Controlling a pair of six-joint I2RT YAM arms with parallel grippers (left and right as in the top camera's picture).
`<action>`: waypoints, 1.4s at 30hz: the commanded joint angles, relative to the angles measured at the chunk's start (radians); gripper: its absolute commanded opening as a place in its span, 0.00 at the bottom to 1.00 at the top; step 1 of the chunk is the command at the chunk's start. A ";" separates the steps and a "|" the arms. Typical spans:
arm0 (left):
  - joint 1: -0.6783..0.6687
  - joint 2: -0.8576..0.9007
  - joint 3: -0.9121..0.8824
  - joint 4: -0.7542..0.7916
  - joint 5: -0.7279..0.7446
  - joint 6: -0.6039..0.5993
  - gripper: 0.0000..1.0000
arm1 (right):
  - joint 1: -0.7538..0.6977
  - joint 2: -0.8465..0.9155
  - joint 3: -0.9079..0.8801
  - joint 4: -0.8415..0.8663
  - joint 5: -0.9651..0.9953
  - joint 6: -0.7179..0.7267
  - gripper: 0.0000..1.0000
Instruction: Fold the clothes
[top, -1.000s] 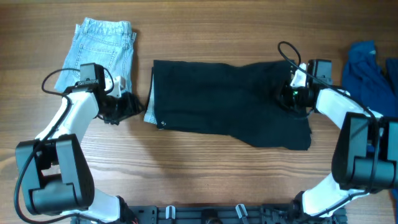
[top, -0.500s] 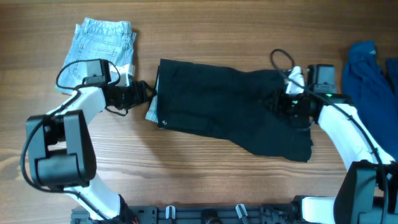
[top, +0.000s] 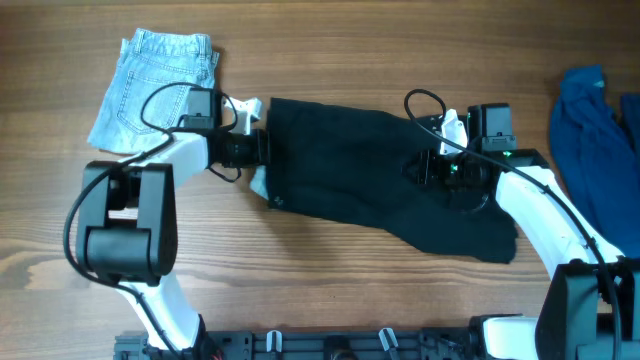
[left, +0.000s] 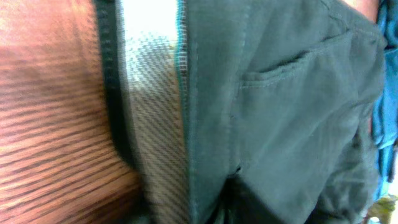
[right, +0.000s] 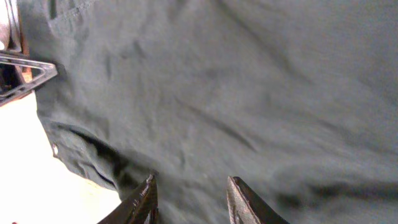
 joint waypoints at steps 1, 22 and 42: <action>-0.015 0.086 -0.060 -0.028 -0.094 -0.021 0.12 | 0.003 0.008 0.001 0.000 0.014 -0.016 0.34; 0.072 -0.461 0.475 -0.867 -0.317 0.092 0.04 | -0.070 -0.040 0.001 0.008 0.028 0.026 0.31; -0.354 -0.219 0.504 -0.812 -0.517 -0.122 1.00 | -0.070 -0.040 0.001 -0.030 0.028 0.024 0.33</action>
